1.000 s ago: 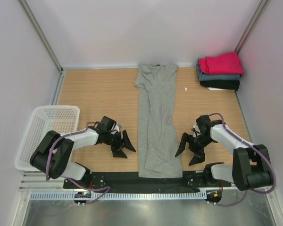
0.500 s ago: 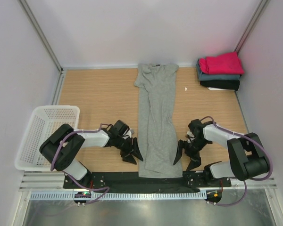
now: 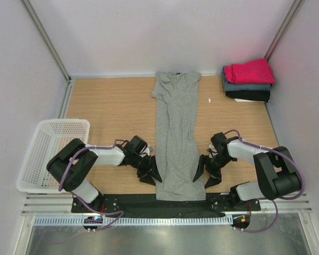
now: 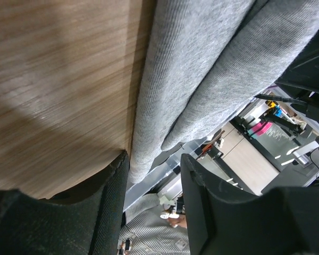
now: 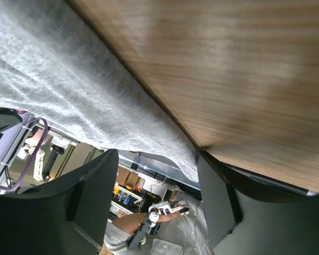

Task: Fold and stack the t-shirts
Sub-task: Fold the tshirt

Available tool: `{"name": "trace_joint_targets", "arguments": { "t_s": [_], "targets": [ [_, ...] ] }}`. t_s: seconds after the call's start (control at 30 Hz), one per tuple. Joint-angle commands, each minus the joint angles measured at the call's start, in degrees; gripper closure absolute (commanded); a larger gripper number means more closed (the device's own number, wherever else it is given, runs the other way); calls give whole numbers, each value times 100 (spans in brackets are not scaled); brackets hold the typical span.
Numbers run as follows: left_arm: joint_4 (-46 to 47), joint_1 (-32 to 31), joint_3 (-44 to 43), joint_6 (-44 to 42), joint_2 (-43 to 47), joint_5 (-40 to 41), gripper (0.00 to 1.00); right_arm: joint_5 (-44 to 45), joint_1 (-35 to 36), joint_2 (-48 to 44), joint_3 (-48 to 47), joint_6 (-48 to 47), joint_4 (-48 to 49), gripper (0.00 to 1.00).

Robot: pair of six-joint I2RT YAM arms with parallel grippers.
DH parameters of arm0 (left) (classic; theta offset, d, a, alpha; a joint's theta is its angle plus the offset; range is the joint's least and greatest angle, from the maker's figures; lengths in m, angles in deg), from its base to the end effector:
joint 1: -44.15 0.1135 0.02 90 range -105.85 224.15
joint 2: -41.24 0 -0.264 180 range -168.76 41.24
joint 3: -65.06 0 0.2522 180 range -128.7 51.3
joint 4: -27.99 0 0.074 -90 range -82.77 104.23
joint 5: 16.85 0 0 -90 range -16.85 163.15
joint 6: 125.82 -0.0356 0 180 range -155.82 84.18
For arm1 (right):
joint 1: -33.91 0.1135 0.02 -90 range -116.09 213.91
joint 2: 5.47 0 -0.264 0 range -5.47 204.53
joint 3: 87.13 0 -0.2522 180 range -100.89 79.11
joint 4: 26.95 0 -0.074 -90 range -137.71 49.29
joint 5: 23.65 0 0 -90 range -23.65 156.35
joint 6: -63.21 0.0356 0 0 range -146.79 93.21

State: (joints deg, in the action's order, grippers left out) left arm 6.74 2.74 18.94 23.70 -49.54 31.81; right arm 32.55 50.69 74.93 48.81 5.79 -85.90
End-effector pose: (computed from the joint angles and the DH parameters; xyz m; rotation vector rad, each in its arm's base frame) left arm 0.1675 -0.1791 0.1082 0.2057 -2.6413 1.0687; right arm 0.1566 0.0679 0.1212 -0.4130 -2.6975 -0.7007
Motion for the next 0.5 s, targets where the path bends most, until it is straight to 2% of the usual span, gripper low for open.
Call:
{"name": "trace_joint_targets", "arguments": {
  "t_s": [0.0, 0.17, 0.27, 0.3, 0.33, 0.37, 0.47],
  "targets": [
    [98, -8, -69, -161, -27, 320, 55, -83, 36, 63, -54, 126, 212, 34],
    [116, 1, -60, -178, -1, 337, 59, -109, 45, 99, -28, 187, 441, 47],
    [160, 1, -51, -178, 17, 337, 62, -162, 89, 55, 7, 196, 432, 51],
    [160, 1, -51, -178, -18, 337, 65, -179, 106, 29, 42, 214, 432, 53],
    [186, 1, -42, -161, -44, 346, 76, -188, 115, -15, 51, 214, 423, 57],
    [186, -8, -42, -143, -71, 346, 81, -206, 115, -33, 68, 223, 432, 60],
    [186, -34, -51, -126, -168, 346, 88, -276, 124, -86, 104, 249, 485, 71]
  ]
}}
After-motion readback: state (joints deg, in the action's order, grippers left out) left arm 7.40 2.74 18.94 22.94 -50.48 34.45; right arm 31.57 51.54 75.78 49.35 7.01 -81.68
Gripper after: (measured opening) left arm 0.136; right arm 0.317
